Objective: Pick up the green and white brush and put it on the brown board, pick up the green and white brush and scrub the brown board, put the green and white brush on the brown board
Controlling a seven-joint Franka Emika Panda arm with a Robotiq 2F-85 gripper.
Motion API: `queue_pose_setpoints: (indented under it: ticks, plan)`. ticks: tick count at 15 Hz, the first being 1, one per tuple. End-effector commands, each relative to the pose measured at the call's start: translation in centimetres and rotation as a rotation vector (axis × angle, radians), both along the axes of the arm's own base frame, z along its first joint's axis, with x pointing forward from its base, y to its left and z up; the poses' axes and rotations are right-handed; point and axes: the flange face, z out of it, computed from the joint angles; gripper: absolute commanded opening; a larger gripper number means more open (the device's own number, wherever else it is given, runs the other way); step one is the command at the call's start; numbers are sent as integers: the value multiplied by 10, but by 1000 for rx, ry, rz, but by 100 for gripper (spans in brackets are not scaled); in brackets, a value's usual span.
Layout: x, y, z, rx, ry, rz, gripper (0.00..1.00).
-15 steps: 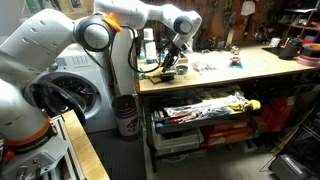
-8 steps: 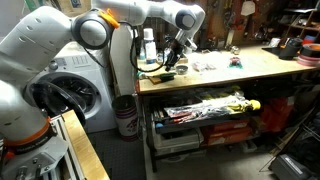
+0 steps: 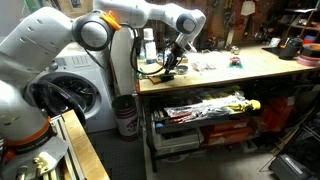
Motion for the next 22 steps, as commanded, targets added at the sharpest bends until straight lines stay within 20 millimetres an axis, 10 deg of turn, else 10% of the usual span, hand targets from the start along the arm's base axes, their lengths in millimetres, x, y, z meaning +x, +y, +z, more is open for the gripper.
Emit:
queue_pose_setpoints:
  ticks: [1,4,5,15,22]
  plan:
    - [-1,7,-16,78,19,5,100]
    - [0,15,-26,122,22,-6,100]
    - [-1,14,-30,110,24,16,78]
    - [1,14,-44,75,36,26,2]
    - [10,30,-16,-11,-31,128,5]
